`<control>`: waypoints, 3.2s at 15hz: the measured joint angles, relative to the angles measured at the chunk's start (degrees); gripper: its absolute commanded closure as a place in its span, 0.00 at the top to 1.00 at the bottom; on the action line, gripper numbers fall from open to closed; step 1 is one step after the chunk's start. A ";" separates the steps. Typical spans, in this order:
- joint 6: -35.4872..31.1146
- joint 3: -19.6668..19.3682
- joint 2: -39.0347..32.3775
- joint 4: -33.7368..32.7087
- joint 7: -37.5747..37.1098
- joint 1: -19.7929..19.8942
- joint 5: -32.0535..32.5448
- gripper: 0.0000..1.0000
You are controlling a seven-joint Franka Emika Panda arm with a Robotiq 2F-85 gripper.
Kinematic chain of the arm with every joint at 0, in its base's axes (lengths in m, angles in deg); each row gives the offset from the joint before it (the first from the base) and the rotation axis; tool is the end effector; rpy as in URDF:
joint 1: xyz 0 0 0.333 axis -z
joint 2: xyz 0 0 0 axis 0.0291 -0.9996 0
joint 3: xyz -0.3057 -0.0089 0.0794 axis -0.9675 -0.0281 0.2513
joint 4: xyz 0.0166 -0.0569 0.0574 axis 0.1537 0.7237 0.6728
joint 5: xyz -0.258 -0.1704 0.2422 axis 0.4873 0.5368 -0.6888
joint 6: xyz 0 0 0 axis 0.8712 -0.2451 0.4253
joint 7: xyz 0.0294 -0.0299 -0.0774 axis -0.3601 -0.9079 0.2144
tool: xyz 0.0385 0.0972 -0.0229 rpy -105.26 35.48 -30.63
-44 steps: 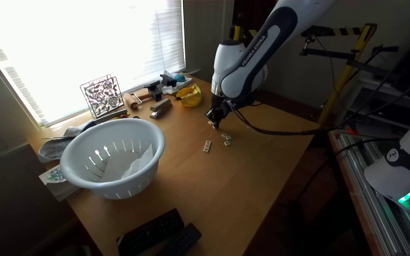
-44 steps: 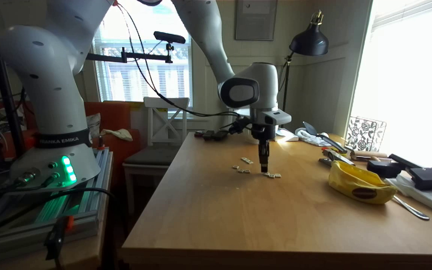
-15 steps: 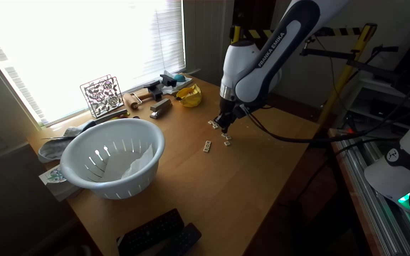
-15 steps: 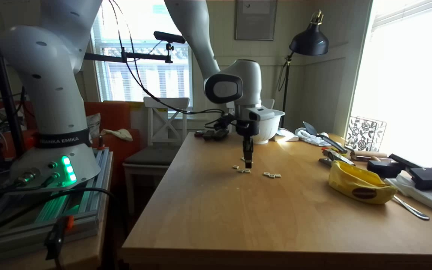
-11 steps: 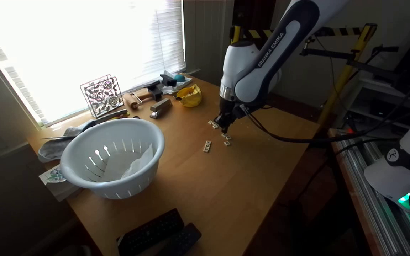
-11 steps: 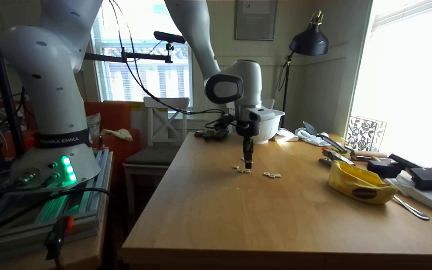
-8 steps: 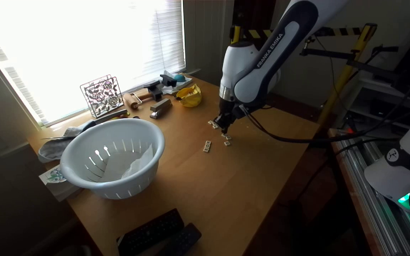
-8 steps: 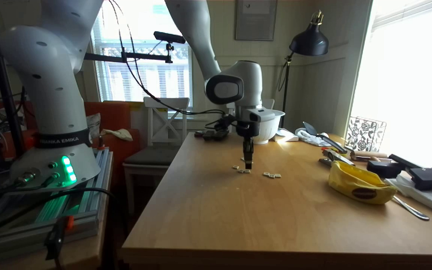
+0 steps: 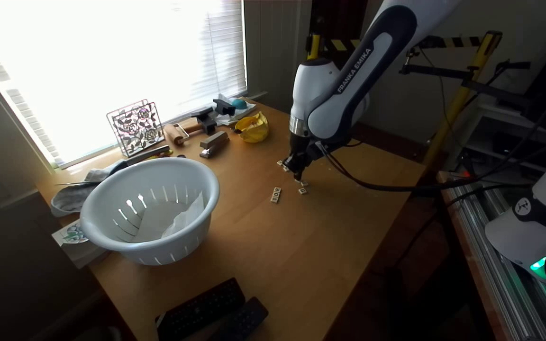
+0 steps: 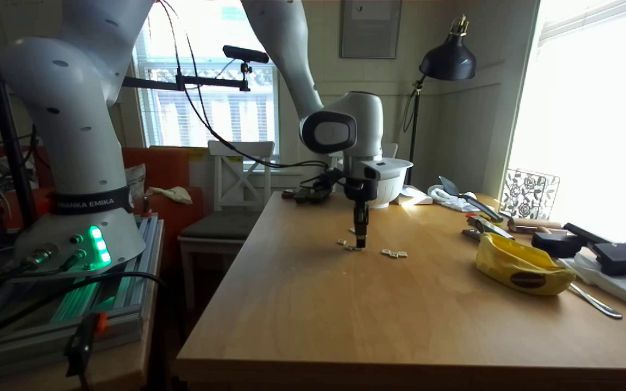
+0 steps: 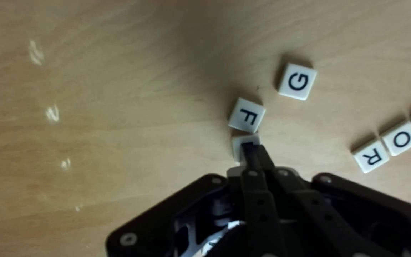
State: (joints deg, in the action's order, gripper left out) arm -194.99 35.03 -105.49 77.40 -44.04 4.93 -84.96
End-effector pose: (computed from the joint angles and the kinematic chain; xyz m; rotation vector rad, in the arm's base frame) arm 0.5396 -0.1274 0.1487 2.9755 -0.9545 0.0989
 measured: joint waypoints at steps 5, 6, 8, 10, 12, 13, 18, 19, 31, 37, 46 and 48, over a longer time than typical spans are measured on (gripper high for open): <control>0.61 -0.19 -0.86 -1.60 -0.32 -0.45 0.00 0.00; 0.64 -0.19 -1.07 -1.96 -0.32 -0.53 0.00 0.00; 0.64 -0.14 -1.51 -2.66 -0.22 -0.72 0.05 0.00; 0.64 -0.07 -1.92 -3.39 0.13 -0.97 0.17 0.00; 0.64 0.06 -2.30 -4.05 0.81 -1.16 0.21 0.00; 0.63 0.17 -2.45 -4.31 1.23 -1.18 0.25 0.00; 0.60 0.85 -2.89 -5.14 4.23 -1.16 0.35 0.00; 0.58 1.00 -2.92 -5.21 5.06 -1.15 0.39 0.00; -0.72 2.97 -3.32 -5.68 12.87 -0.39 0.96 0.00; -0.90 3.53 -3.33 -5.69 15.93 0.14 1.36 0.00; -1.33 5.44 -3.32 -5.69 19.78 2.24 1.40 0.00; -1.38 5.99 -3.31 -5.69 20.24 2.87 1.40 0.00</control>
State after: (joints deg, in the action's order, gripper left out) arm -196.37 41.02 -108.81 71.71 -23.80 7.80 -83.56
